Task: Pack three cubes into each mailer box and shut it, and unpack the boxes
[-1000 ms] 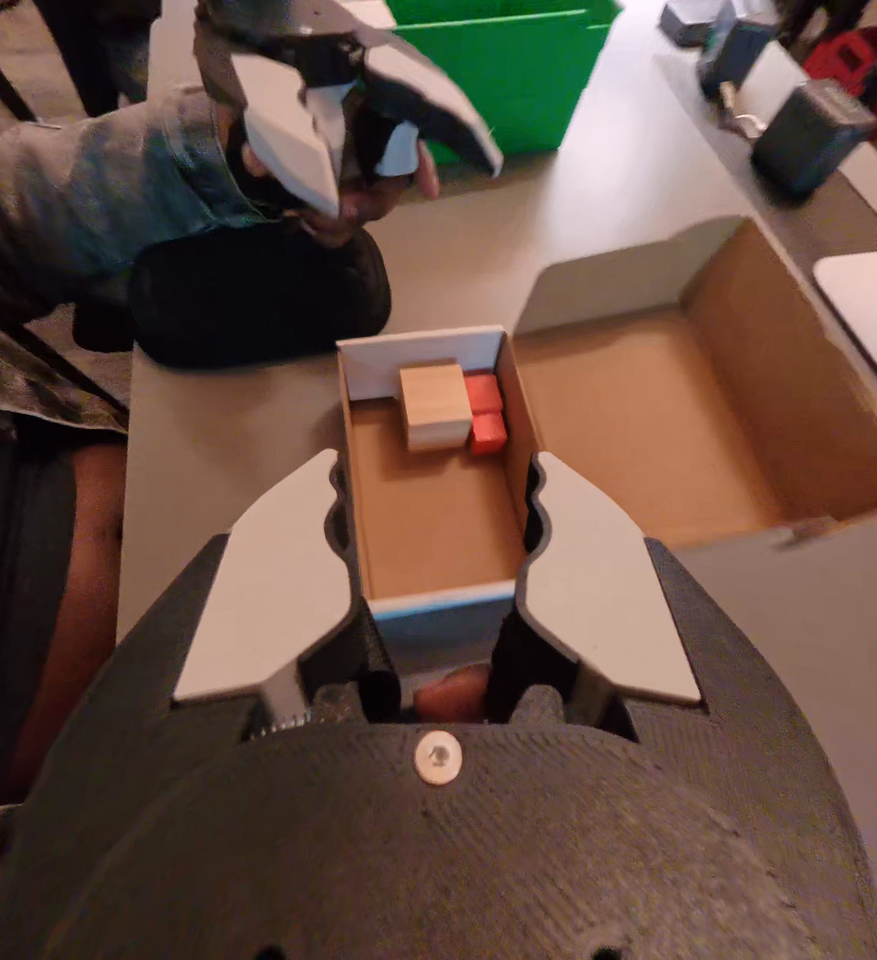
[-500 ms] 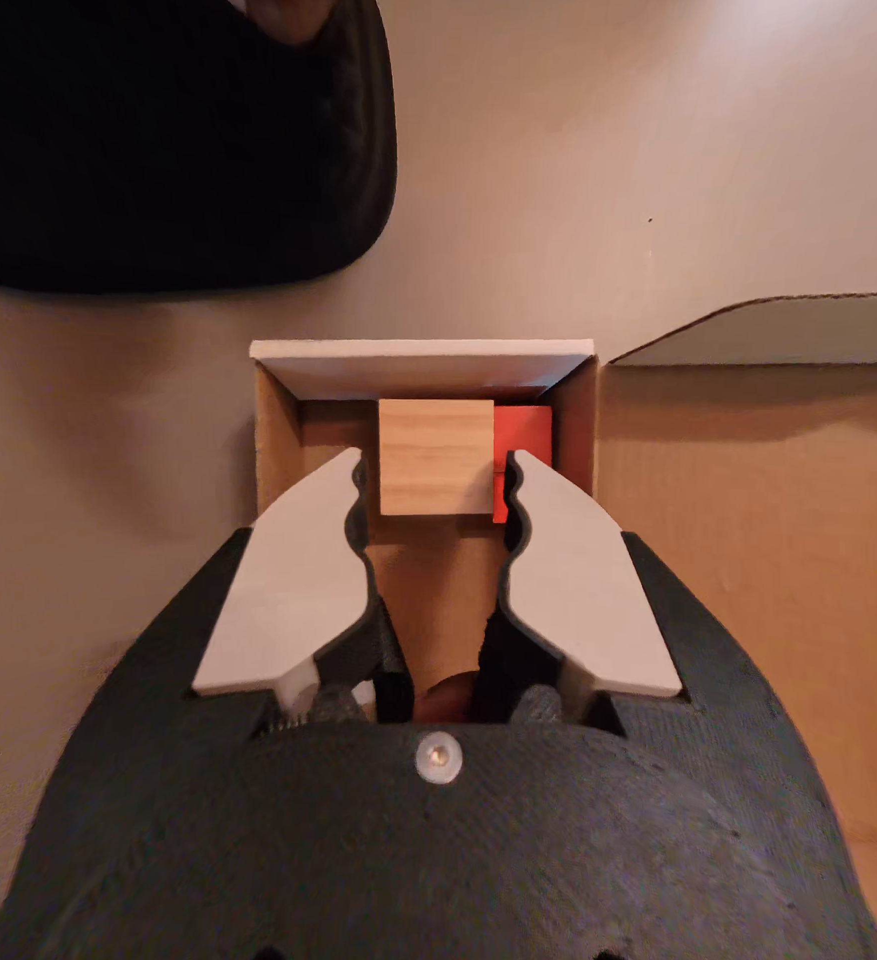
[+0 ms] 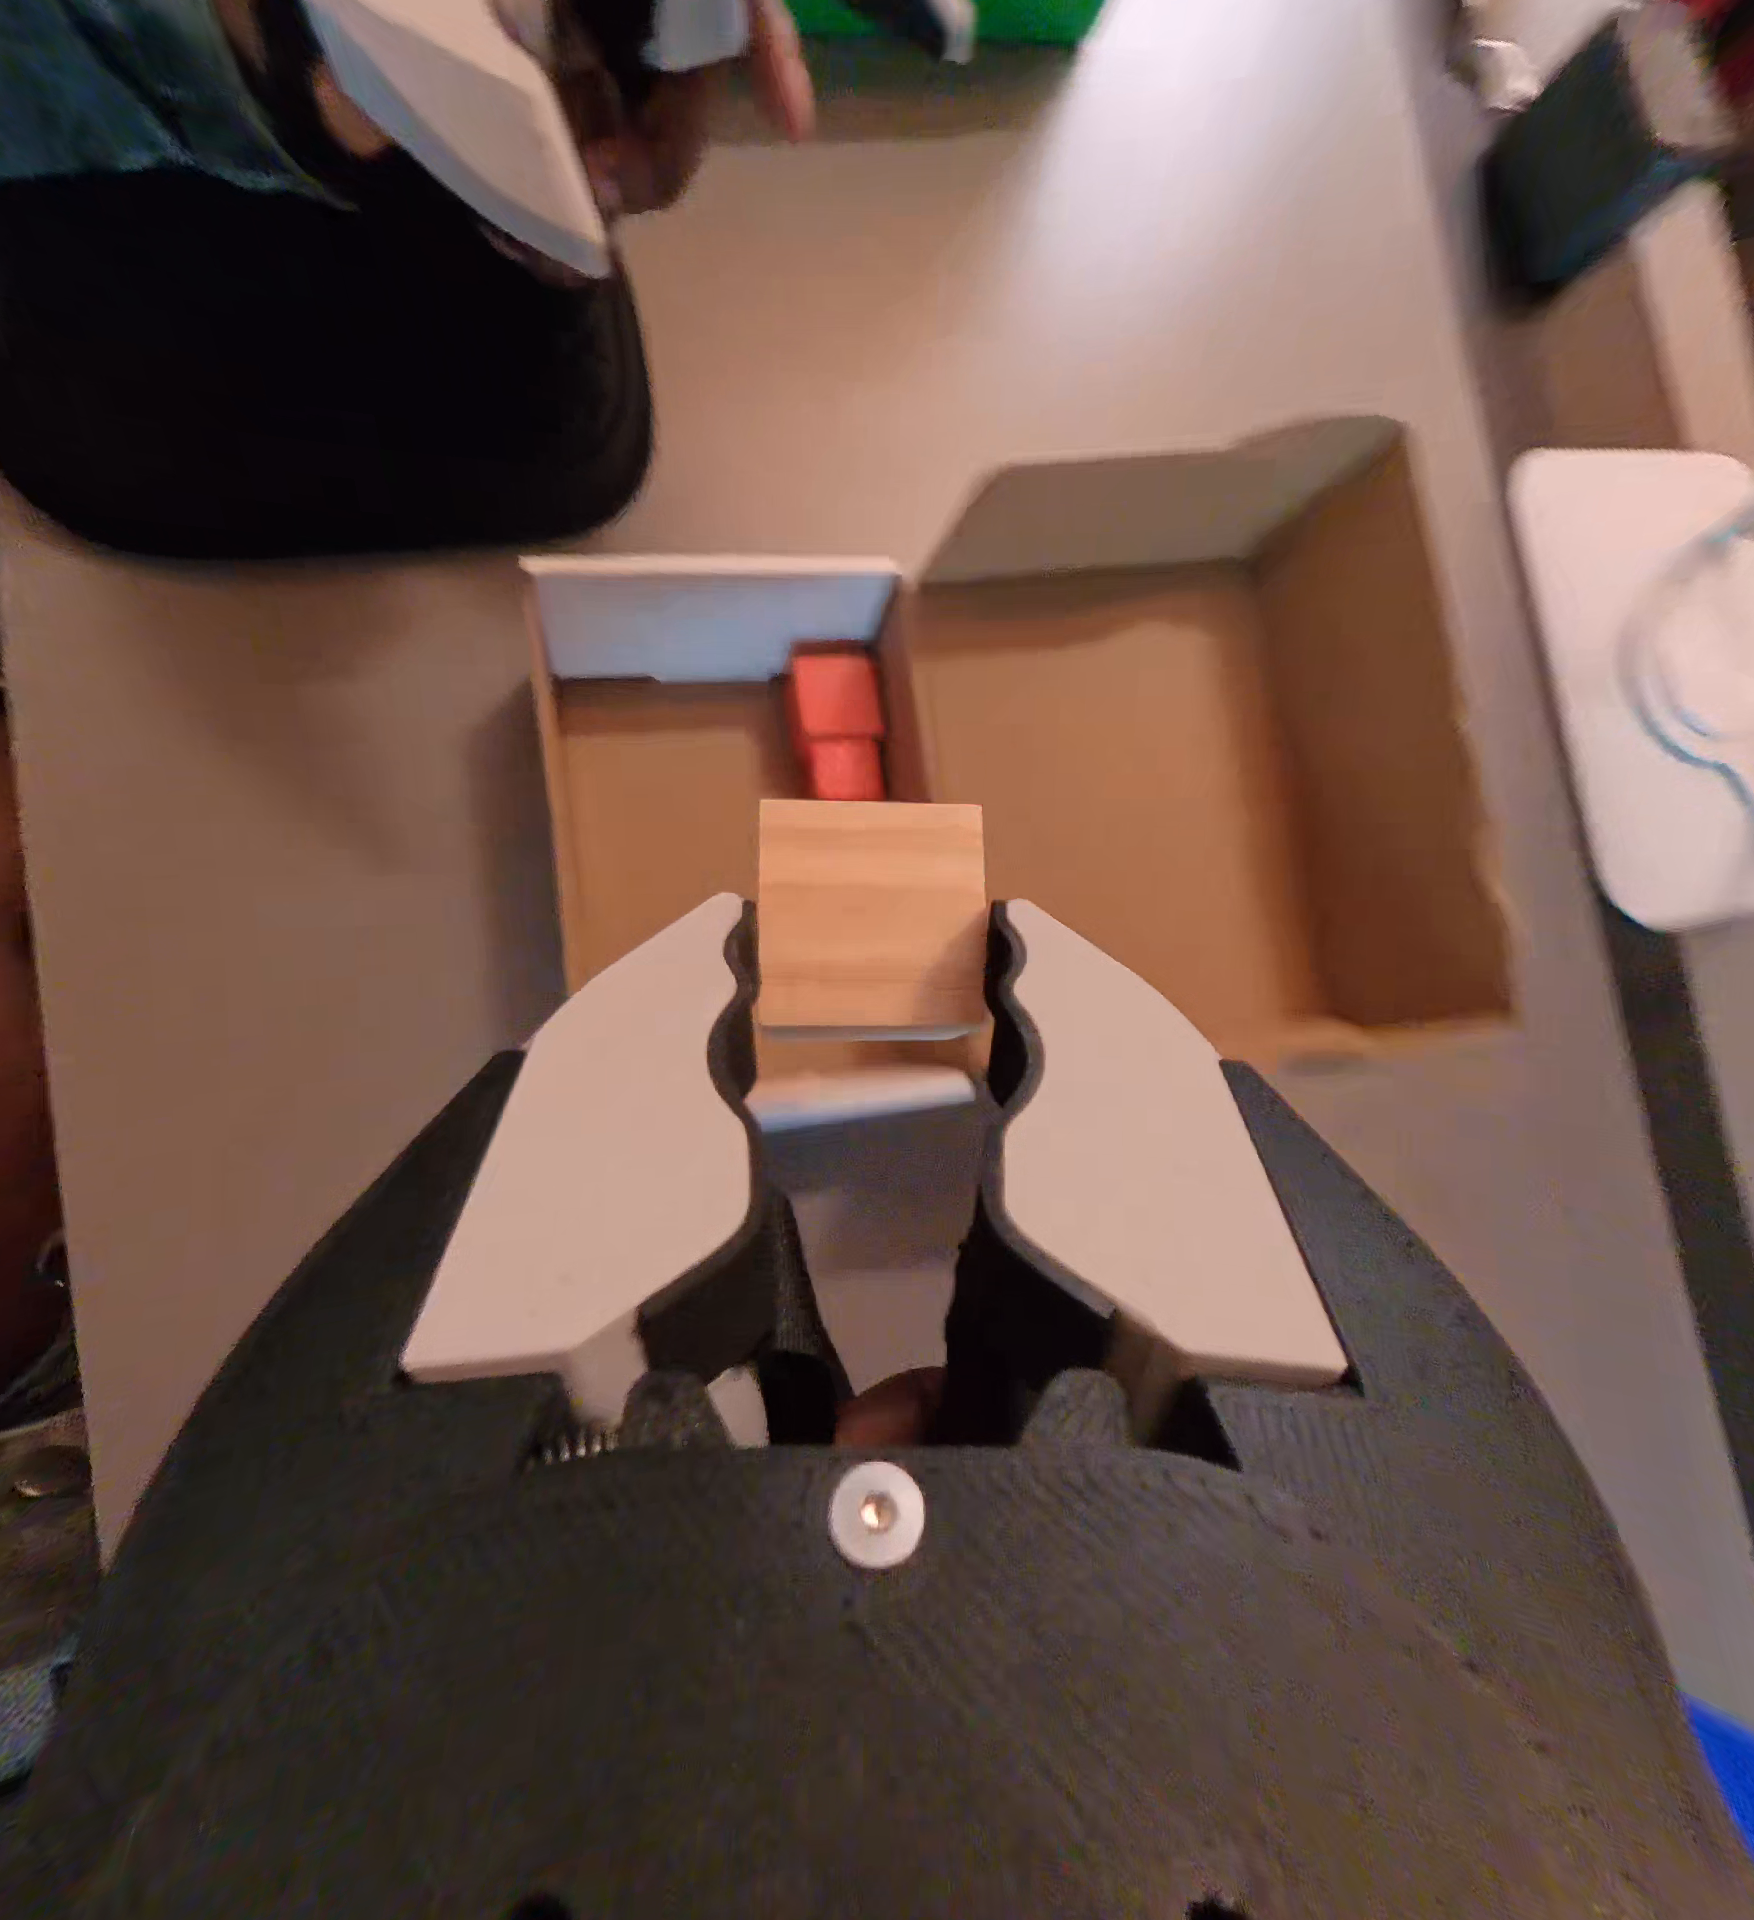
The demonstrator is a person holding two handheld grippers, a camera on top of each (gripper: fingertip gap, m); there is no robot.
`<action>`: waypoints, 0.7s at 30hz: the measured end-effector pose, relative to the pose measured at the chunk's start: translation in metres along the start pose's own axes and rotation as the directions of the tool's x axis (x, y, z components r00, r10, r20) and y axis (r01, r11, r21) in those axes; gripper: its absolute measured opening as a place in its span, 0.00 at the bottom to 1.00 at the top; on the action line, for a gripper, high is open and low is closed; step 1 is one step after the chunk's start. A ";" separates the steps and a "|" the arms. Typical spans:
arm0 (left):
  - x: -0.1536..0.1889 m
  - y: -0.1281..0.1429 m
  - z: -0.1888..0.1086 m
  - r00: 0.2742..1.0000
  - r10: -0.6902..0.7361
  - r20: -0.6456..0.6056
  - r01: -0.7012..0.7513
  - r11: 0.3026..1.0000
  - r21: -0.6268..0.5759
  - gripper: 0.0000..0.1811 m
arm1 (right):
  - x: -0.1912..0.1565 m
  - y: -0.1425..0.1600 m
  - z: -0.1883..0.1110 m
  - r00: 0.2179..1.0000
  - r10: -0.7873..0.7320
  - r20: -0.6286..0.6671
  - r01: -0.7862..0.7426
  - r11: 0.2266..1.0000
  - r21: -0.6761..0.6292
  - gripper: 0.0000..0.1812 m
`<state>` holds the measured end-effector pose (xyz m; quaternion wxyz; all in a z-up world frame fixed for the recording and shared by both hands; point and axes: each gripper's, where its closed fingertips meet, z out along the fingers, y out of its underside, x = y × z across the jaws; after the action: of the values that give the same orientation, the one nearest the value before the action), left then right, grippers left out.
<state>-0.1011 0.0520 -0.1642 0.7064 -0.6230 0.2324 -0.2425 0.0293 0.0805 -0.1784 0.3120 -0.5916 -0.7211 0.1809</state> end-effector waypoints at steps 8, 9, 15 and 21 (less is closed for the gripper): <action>-0.002 0.001 0.001 0.999 0.026 0.017 -0.026 1.000 -0.008 0.46 | 0.084 0.104 -0.133 0.845 0.268 -0.462 -0.328 0.943 -0.051 0.23; -0.002 0.002 0.001 0.999 0.033 0.021 -0.033 0.999 -0.013 0.46 | 0.092 0.122 -0.146 0.800 0.307 -0.516 -0.382 0.923 -0.044 0.23; -0.005 0.007 0.002 0.997 0.059 0.039 -0.058 0.998 -0.034 0.45 | 0.111 0.218 -0.168 0.517 0.544 -0.660 -0.671 0.737 0.082 0.23; -0.004 0.013 0.004 0.995 0.087 0.043 -0.084 0.994 -0.064 0.45 | 0.104 0.279 -0.131 0.311 0.662 -0.682 -0.814 0.556 0.168 0.23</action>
<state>-0.1015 0.0590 -0.1764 0.7016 -0.6395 0.2499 -0.1904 0.3119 0.2319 -0.2324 0.3687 -0.9050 -0.2122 -0.0027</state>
